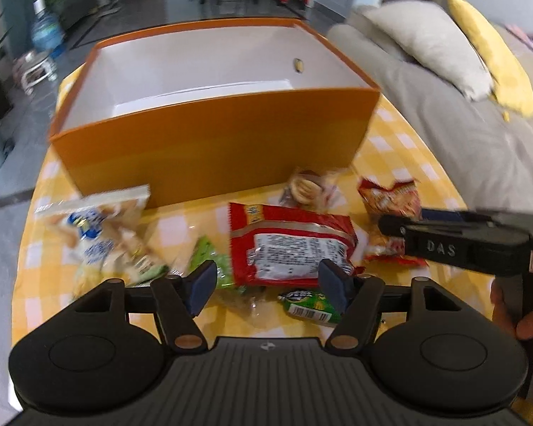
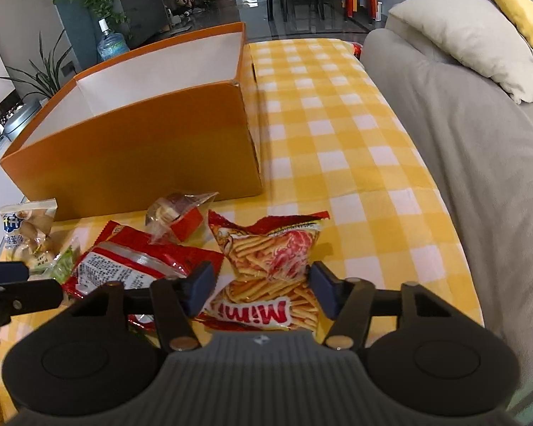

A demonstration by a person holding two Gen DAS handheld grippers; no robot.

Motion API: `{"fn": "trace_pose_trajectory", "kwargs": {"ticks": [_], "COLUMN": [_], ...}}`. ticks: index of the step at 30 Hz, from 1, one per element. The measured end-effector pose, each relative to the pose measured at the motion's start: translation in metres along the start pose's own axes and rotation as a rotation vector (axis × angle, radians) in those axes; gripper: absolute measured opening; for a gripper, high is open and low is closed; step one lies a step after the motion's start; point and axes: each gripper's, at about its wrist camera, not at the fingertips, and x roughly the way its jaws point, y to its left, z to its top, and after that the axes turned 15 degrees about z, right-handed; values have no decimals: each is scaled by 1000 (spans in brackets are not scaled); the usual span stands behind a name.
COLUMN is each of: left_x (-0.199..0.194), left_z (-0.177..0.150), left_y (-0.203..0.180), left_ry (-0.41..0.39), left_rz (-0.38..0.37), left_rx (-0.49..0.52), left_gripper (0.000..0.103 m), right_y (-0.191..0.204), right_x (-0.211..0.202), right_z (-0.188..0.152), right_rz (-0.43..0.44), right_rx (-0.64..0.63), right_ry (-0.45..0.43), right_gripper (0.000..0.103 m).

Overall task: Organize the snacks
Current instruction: 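Lower the right tool onto the red Mimi snack bag and grasp it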

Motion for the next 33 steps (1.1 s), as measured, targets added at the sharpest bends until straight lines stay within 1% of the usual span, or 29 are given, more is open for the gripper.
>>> {"fn": "trace_pose_trajectory", "kwargs": {"ticks": [3,5,7,9,13,15,18,21,24,28,31,33], "left_x": [4,6,9,11,20,25,33,40,48,54,59,61], "left_z": [1,1,2,4,12,17,24,31,36,37,36,34], "left_y": [-15,-23,-29,-34,-35,-34,-35,-42,-46,-53,-65,-71], "left_ry": [-9,-5,7,25,80,105,123,143,162,159,143,142], "left_rz": [19,23,17,2,-37,-40,-38,10,37,69,112,127], "left_rx": [90,131,148,140,53,5,-24,-4,13,78,188,247], "left_gripper": [82,84,85,87,87,90,91,92,92,97,99,101], "right_y": [-2,-3,-2,-3,-7,-12,-19,-21,-26,-34,-33,-32], "right_x": [2,2,1,-1,-5,-6,-6,-7,-9,-10,-11,-11], "right_z": [0,-1,-1,-1,-4,-4,-3,-4,-5,-4,-5,-5], "right_rz": [12,21,22,38,54,66,85,93,106,128,131,131], "right_rx": [1,7,8,21,46,75,125,142,170,216,213,211], "right_ry": [4,7,9,14,26,24,21,21,17,13,16,17], "right_gripper": [42,40,36,33,32,32,32,32,32,32,32,32]}}
